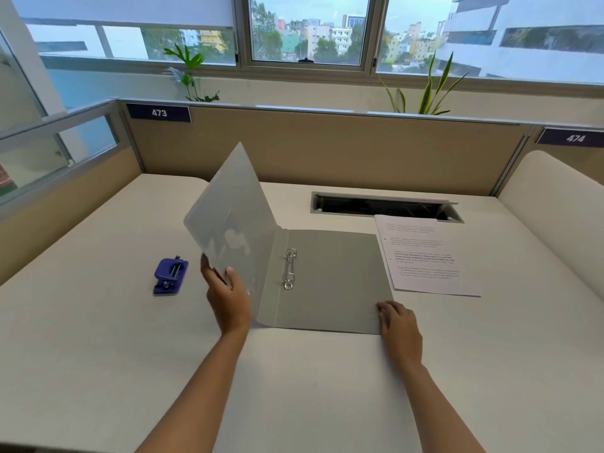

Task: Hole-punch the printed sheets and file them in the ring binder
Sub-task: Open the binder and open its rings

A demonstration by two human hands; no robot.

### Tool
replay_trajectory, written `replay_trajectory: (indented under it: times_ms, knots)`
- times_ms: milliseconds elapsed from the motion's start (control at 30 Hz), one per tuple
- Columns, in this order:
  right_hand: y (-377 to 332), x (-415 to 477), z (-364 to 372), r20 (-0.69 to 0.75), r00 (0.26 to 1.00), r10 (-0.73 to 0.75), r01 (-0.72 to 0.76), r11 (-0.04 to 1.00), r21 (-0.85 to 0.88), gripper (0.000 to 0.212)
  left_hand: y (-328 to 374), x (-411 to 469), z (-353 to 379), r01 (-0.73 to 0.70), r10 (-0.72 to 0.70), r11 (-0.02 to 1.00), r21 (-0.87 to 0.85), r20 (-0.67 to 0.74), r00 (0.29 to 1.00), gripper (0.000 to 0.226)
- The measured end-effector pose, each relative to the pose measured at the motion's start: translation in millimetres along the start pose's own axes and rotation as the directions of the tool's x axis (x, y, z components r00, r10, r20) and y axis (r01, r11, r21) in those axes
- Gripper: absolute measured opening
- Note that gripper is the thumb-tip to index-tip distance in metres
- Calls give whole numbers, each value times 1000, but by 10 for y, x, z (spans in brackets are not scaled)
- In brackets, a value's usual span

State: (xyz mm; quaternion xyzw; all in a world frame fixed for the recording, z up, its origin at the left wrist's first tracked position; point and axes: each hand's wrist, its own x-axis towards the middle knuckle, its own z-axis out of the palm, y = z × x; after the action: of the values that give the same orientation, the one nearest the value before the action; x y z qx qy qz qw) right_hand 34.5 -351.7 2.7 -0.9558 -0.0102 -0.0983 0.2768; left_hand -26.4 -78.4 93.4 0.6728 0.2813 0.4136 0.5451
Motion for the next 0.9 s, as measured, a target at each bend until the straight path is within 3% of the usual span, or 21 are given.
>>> replay_trajectory:
  times_ms: [67,133,233,367,433,500,533,567,667,767,900]
  knots:
    - [-11,-5,1,-10,1000,-15,15,1000,-22,28,132,138,-2,-136,138,990,29,-49,989,63]
    - [-21,-8,6,-20,999,-35,34,999,-36,27,250,270,14,-286,324,924,254,-123,938,76]
    - [-20,-8,7,-22,998,-53,51,997,-66,27,498,328,67,-405,568,677,614,-86,819,81]
    - [-1,-6,-2,-11,997,-81,79,992,-94,27,697,426,215,-442,676,348,827,105,729,87]
    - [3,-5,-4,-9,996,-87,86,992,-96,27,651,501,314,-421,613,94,902,281,739,100]
    - [3,-7,-7,0,995,-100,99,989,-110,27,596,527,420,-474,394,-205,856,516,761,95]
    - [3,-7,-13,7,994,-105,105,987,-119,27,543,532,472,-528,273,-310,791,606,747,84]
    - [2,-8,-20,12,994,-107,108,986,-126,27,492,530,515,-595,144,-344,727,667,731,72]
    - [4,-12,-29,-2,993,-115,114,986,-121,24,264,500,591,-773,-125,-208,599,767,629,55]
    - [-6,18,-6,-23,995,-101,97,987,-128,20,20,391,613,-842,-179,-45,537,825,536,46]
    - [-64,91,51,-34,998,-60,55,989,-138,25,-139,210,660,-784,-253,180,595,798,547,37]
